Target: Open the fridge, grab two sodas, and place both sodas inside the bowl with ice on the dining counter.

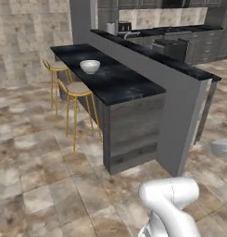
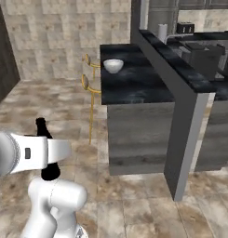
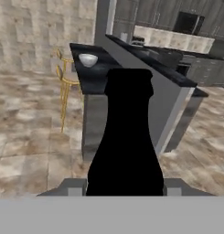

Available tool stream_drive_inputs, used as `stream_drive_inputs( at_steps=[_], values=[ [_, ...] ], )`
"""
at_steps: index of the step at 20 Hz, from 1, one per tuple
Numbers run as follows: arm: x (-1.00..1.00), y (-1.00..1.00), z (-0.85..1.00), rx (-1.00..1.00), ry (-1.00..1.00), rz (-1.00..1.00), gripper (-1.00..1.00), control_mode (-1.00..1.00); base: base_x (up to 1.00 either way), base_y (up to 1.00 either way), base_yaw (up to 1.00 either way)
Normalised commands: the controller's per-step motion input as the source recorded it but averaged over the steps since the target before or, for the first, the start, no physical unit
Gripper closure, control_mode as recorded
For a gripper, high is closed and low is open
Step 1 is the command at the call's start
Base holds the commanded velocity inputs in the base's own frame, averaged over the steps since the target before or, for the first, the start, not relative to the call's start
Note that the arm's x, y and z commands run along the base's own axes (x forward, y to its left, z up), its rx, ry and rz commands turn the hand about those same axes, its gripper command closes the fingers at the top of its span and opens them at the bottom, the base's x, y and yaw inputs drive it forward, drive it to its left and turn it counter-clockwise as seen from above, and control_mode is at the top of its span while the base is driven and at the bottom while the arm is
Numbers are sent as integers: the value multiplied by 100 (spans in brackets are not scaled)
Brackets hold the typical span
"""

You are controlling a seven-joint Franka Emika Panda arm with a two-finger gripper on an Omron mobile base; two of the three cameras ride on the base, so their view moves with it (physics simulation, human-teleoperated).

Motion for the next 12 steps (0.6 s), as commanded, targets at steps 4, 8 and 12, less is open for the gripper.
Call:
stream_drive_inputs(
  at_steps=[4, 8, 12],
  values=[
    [0, 0, 0, 0, 0, 0, 100, 100, 88, 80, -36],
    [0, 0, 0, 0, 0, 0, 100, 100, 93, 77, -35],
    [0, 0, 0, 0, 0, 0, 100, 100, 88, 83, -36]
  ],
)
